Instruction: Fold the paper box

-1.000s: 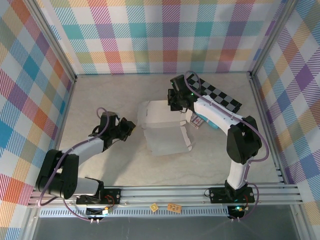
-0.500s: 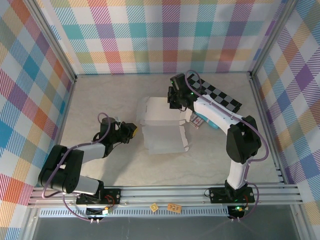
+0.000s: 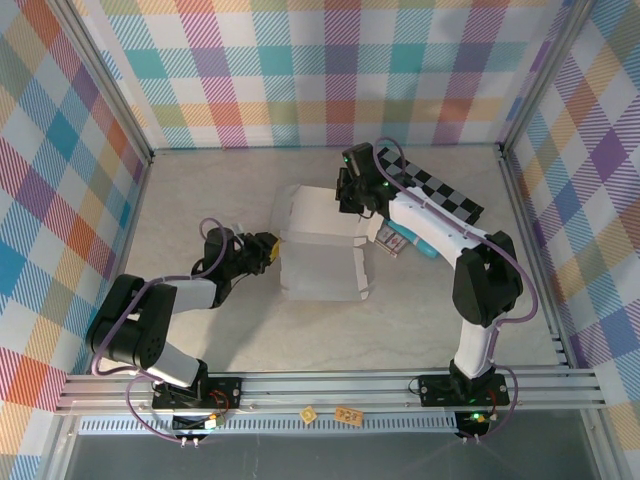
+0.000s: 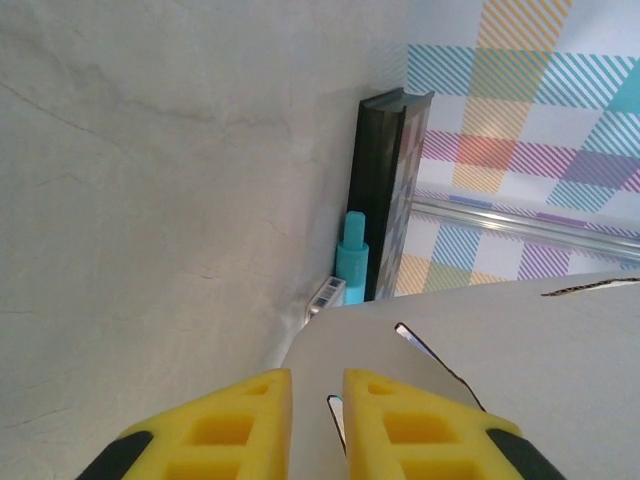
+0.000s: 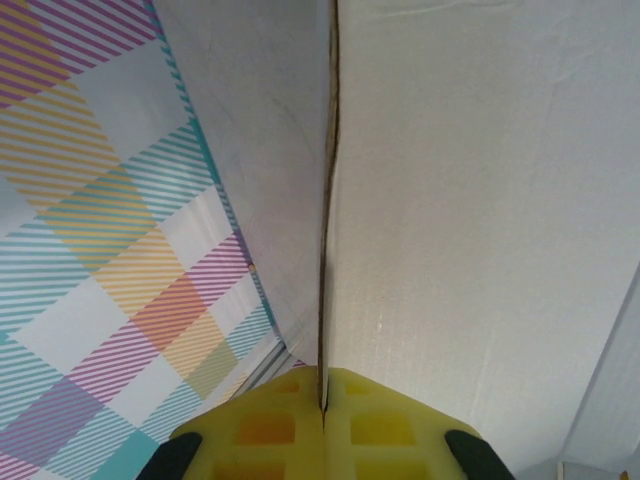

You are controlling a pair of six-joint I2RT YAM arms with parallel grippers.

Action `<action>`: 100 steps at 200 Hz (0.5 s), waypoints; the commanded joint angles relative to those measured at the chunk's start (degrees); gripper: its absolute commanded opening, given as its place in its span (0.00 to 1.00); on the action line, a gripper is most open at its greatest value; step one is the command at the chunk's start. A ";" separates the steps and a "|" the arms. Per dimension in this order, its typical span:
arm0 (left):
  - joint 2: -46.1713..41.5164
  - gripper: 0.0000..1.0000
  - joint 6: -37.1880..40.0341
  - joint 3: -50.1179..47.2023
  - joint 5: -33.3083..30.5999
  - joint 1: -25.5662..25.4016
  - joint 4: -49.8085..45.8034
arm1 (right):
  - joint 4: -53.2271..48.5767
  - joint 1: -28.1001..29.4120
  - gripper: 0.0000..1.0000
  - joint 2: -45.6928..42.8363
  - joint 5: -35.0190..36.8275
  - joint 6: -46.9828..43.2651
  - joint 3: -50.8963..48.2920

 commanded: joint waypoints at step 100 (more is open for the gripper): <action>-11.44 0.35 14.81 5.54 -9.17 -4.74 -25.96 | 2.35 -0.45 0.00 -1.07 -0.88 -0.35 -1.37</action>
